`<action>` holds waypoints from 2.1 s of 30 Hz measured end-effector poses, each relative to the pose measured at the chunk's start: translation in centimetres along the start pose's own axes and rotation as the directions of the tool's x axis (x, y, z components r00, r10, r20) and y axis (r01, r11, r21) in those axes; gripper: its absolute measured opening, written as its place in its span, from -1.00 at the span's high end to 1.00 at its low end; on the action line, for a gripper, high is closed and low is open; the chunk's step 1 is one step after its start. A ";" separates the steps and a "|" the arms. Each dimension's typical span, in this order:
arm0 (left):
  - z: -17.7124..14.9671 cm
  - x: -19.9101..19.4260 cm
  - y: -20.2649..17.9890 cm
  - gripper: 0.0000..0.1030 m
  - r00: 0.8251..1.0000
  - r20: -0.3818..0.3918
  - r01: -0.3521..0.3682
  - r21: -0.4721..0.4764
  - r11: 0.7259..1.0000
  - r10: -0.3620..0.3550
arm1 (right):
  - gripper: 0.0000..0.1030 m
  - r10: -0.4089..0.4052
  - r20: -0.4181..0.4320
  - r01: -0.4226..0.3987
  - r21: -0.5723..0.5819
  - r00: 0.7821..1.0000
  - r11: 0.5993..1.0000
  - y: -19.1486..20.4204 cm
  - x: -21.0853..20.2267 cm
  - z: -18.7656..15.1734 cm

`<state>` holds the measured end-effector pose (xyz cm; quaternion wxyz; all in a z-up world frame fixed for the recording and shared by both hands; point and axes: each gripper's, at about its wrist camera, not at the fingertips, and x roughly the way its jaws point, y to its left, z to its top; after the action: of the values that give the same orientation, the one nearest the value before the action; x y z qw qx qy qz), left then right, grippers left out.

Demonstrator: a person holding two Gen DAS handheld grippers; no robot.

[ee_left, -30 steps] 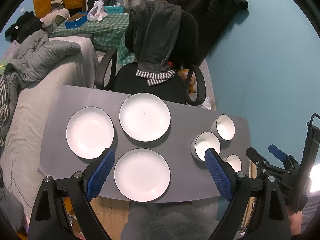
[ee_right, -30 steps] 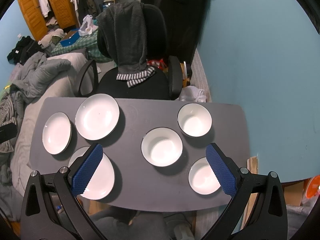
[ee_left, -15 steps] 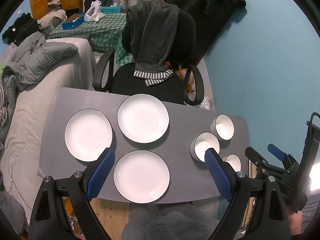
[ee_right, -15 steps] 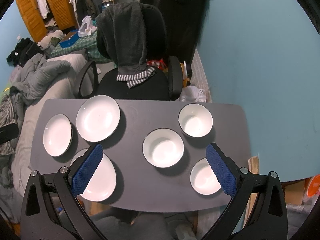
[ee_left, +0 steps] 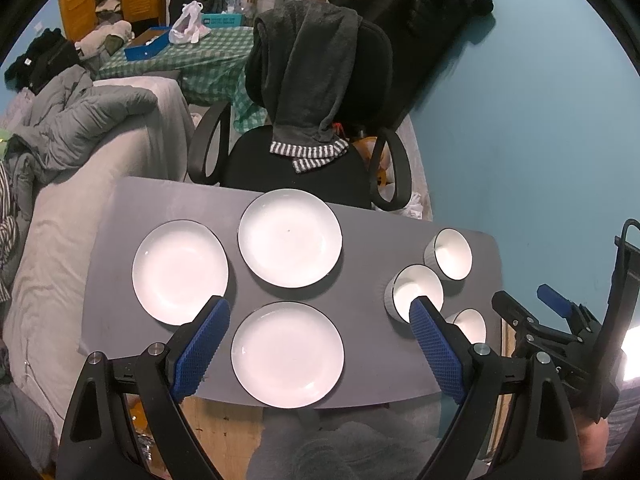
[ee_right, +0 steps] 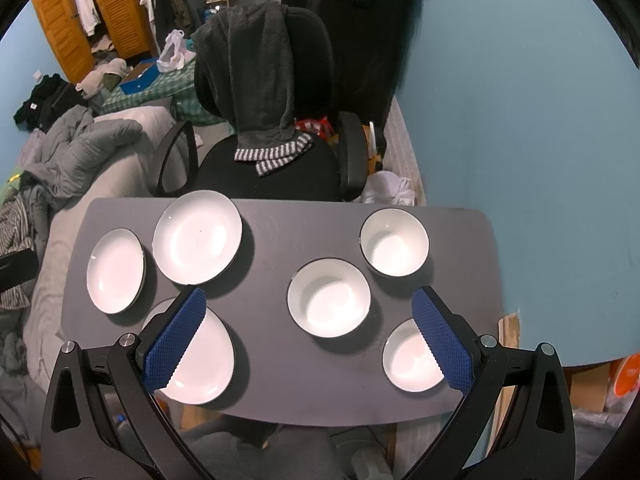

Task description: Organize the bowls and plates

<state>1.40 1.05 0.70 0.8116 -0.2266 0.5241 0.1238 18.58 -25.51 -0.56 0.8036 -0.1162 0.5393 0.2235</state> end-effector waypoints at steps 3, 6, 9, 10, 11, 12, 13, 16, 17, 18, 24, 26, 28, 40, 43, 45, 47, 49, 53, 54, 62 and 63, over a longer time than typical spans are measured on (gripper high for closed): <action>-0.1 0.1 0.1 -0.79 1.000 -0.002 0.003 -0.003 1.000 -0.003 | -0.96 -0.001 -0.002 0.001 0.000 1.000 1.000 0.2 0.1 0.1; -0.1 0.1 0.3 -0.79 1.000 -0.005 0.004 -0.007 1.000 -0.004 | -0.96 -0.002 -0.002 0.002 -0.002 1.000 1.000 0.3 0.2 0.1; 0.0 0.1 0.4 -0.79 1.000 -0.006 0.005 -0.009 1.000 -0.005 | -0.96 -0.001 -0.002 0.001 -0.001 1.000 1.000 0.3 0.2 0.1; 0.0 0.1 0.5 -0.79 1.000 -0.006 0.004 -0.008 1.000 -0.004 | -0.96 -0.001 -0.003 0.001 -0.002 1.000 1.000 0.3 0.2 0.1; 0.0 0.1 0.4 -0.79 1.000 -0.006 0.004 -0.009 1.000 -0.004 | -0.96 -0.001 -0.004 0.001 -0.002 1.000 1.000 0.3 0.2 0.1; 0.0 0.1 0.5 -0.79 1.000 -0.006 0.005 -0.009 1.000 -0.005 | -0.96 0.000 -0.004 0.000 -0.002 1.000 1.000 0.3 0.2 0.1; 0.0 0.1 0.5 -0.79 1.000 -0.006 0.006 -0.010 1.000 -0.006 | -0.96 0.000 -0.003 0.000 -0.001 1.000 1.000 0.3 0.2 0.1; 0.0 0.3 0.5 -0.79 1.000 -0.009 0.005 -0.010 1.000 -0.005 | -0.96 -0.002 -0.005 0.002 -0.002 1.000 1.000 0.3 0.2 0.1; 0.0 0.3 0.5 -0.79 1.000 -0.010 0.005 -0.010 1.000 -0.005 | -0.96 -0.002 -0.005 0.002 -0.002 1.000 1.000 0.3 0.2 0.1; 0.0 0.3 0.5 -0.79 1.000 -0.010 0.005 -0.010 1.000 -0.005 | -0.96 -0.001 -0.006 0.001 -0.001 1.000 1.000 0.3 0.2 0.1; 0.1 0.4 0.4 -0.79 1.000 -0.010 -0.001 -0.007 1.000 0.001 | -0.96 -0.001 -0.006 0.001 -0.002 1.000 1.000 0.3 0.2 0.2; 0.1 0.5 0.3 -0.79 1.000 -0.012 -0.002 -0.009 1.000 0.002 | -0.96 -0.001 -0.006 0.001 -0.002 1.000 1.000 0.3 0.3 0.2; 0.1 0.5 0.4 -0.79 1.000 -0.013 -0.003 -0.011 1.000 0.003 | -0.96 -0.002 -0.007 0.002 -0.006 1.000 1.000 0.6 0.6 0.1; -0.1 0.5 1.3 -0.79 1.000 -0.008 -0.012 -0.037 0.999 0.012 | -0.96 0.008 -0.019 -0.008 -0.035 1.000 0.999 2.2 1.2 0.4; -0.4 0.5 1.8 -0.79 1.000 -0.008 -0.021 -0.048 0.999 0.020 | -0.96 0.013 -0.024 -0.014 -0.045 1.000 0.999 2.8 1.4 0.4; -0.7 0.5 2.3 -0.79 1.000 -0.008 -0.027 -0.057 0.998 0.026 | -0.96 0.016 -0.025 -0.017 -0.058 1.000 0.998 3.1 1.4 0.6; -1.0 0.4 2.7 -0.79 0.999 -0.011 -0.032 -0.068 0.997 0.031 | -0.96 0.017 -0.028 -0.019 -0.075 0.999 0.997 3.6 1.6 0.7; -1.2 0.4 3.3 -0.79 0.999 -0.014 -0.035 -0.083 0.996 0.034 | -0.96 0.019 -0.030 -0.022 -0.094 0.999 0.995 4.2 1.7 0.8; -1.8 0.5 4.3 -0.79 0.999 -0.019 -0.050 -0.106 0.993 0.048 | -0.96 0.032 -0.031 -0.036 -0.133 0.999 0.990 5.4 2.1 1.0; -2.0 0.4 4.7 -0.79 0.998 -0.020 -0.054 -0.114 0.992 0.052 | -0.96 0.036 -0.031 -0.040 -0.139 0.999 0.989 5.6 2.1 1.0; -3.1 0.6 6.6 -0.79 0.997 -0.026 -0.070 -0.144 0.987 0.067 | -0.96 0.073 -0.040 -0.080 -0.195 0.997 0.978 8.1 2.9 1.3; -3.2 0.7 7.0 -0.79 0.997 -0.027 -0.072 -0.147 0.987 0.069 | -0.96 0.079 -0.042 -0.086 -0.201 0.996 0.976 8.4 3.1 1.4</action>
<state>-3.91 5.49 -2.71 0.7819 -0.2688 0.5300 0.1884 16.58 -16.84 -2.40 0.7682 -0.1787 0.5317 0.3086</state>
